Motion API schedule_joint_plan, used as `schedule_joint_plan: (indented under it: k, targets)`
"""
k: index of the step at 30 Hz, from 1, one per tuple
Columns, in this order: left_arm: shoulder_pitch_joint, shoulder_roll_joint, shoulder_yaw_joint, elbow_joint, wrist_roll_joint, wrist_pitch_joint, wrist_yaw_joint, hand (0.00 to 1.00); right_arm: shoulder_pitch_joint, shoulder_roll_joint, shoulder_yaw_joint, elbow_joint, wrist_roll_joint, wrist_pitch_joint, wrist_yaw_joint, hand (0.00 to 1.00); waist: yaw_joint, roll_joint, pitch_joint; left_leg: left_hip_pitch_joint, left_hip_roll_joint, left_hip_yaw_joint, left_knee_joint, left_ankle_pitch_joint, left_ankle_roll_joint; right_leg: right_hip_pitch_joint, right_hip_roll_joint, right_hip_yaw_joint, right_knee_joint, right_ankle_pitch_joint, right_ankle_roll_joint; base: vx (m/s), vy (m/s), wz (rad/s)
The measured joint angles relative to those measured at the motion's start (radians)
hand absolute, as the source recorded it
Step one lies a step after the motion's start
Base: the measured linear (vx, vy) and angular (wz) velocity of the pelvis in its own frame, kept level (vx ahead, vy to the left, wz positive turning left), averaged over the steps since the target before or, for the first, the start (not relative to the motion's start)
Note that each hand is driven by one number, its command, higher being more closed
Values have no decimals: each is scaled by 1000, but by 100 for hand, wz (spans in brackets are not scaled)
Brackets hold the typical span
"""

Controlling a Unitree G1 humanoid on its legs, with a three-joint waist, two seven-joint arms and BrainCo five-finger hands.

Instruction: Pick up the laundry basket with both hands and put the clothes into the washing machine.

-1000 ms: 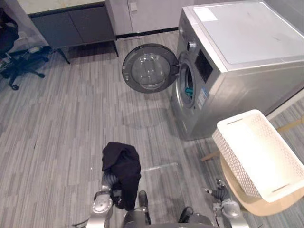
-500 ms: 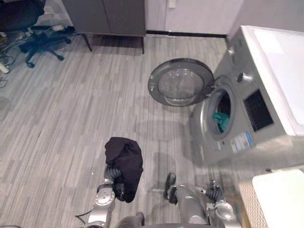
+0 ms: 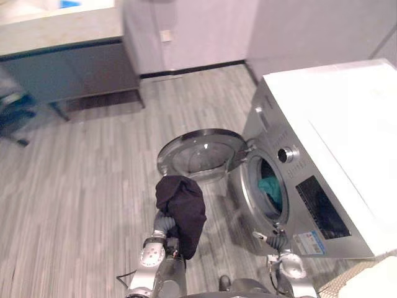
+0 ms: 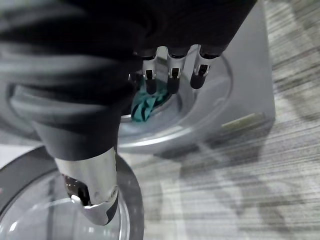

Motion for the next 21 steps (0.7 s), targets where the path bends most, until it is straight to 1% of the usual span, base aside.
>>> schedule_joint_plan:
  k: [1,2,3,4,5,6,7,8,9,10,11,12,13,14,15,16,17,18,19,20,21]
  targets:
    - [-10,11,-6,53,5,6,-1,100,-3,15,-22,31,-7,5,-1,0,-6,-20,-12,0,6,44,54,-20,-15,-15,-11,64,54,-58,33,217,307,-125]
    - [-11,19,-6,62,11,11,-1,100,5,23,-22,36,-9,6,0,0,-8,-36,-20,12,3,70,55,-39,-11,-27,-24,85,74,-63,41,282,412,-160]
    - [-3,31,-4,63,19,14,0,100,22,50,-16,38,-14,9,1,0,-9,-60,-33,40,0,166,63,-78,16,-56,-60,115,116,-68,64,208,310,-146]
    - [3,30,-4,63,19,14,1,100,31,57,-13,40,-17,9,2,0,-8,-78,-43,64,6,219,73,-103,33,-67,-78,100,129,-56,86,199,324,-152]
    - [8,31,-4,63,19,14,1,100,33,60,-12,47,-17,9,2,0,-7,-75,-42,77,11,252,72,-115,40,-77,-88,89,140,-48,99,105,316,-169]
    - [15,39,-4,63,19,14,1,100,11,60,-9,82,-17,8,2,0,-6,-72,-40,114,20,346,55,-135,56,-121,-123,30,168,-29,133,71,291,-156]
    - [16,46,-4,64,18,14,1,100,-7,59,-5,108,-17,8,2,0,-6,-80,-45,131,21,391,37,-138,60,-145,-146,-21,180,-21,144,47,298,-194]
    - [15,58,0,64,18,14,1,100,-34,51,11,149,-18,8,2,0,-10,-80,-45,156,28,462,11,-141,66,-175,-186,-152,177,-1,134,8,182,-191]
    - [11,71,16,64,16,14,2,100,-72,44,28,200,-18,8,2,0,-19,-76,-43,190,43,542,-20,-144,69,-182,-232,-378,150,24,95,7,169,-187]
    - [8,74,25,64,16,14,3,100,-89,44,28,217,-18,8,2,0,-22,-77,-43,203,46,576,-33,-144,69,-179,-248,-478,135,33,80,22,136,-179]
    - [0,87,31,64,16,14,8,100,-108,42,28,245,-20,8,1,0,-27,-77,-44,216,52,622,-44,-147,65,-169,-267,-640,107,39,64,48,95,-140]
    - [-20,104,32,81,15,14,15,100,-118,27,28,262,-32,8,0,0,-36,-69,-40,219,56,636,-39,-147,65,-158,-264,-688,72,59,70,71,66,-118]
    - [-36,109,31,93,15,14,15,100,-115,18,26,265,-36,8,0,0,-38,-70,-40,220,59,633,-34,-147,65,-157,-247,-673,63,65,69,90,-8,-81]
    - [-60,113,29,116,16,14,14,100,-109,-2,22,274,-38,9,-1,0,-39,-53,-30,224,69,635,-18,-147,65,-151,-233,-653,40,75,67,99,-69,-59]
    - [-75,109,30,126,16,14,16,100,-100,-20,15,284,-38,10,-1,0,-40,-37,-20,217,90,632,41,-147,65,-134,-218,-632,16,77,71,96,-93,-52]
    - [-75,107,30,128,16,14,16,100,-98,-26,15,292,-38,11,-1,0,-41,-31,-18,208,105,629,84,-147,65,-125,-211,-627,6,77,71,105,-102,-42]
    - [-81,105,32,130,16,14,17,100,-93,-38,15,308,-37,15,-1,0,-41,-12,-7,180,150,598,206,-144,69,-89,-185,-614,-19,78,69,145,-80,-44]
    - [-73,103,28,133,15,15,16,100,-80,-48,15,313,-31,20,-4,0,-34,9,5,149,188,531,348,-116,111,-38,-154,-594,-49,80,65,146,-61,-50]
    - [-68,103,25,134,15,15,16,100,-77,-50,14,314,-30,21,-4,0,-29,9,7,130,192,500,405,-91,135,-22,-147,-578,-62,81,62,125,-13,-64]
    - [-61,104,22,137,15,18,17,100,-81,-50,9,320,-28,22,-8,0,-22,-4,14,80,182,430,485,-58,138,0,-150,-554,-73,83,59,111,5,-70]
    - [-58,100,10,138,15,19,16,100,-96,-44,6,322,-25,22,-22,0,-12,-10,16,55,142,357,453,-119,89,1,-159,-521,-72,87,53,148,42,-88]
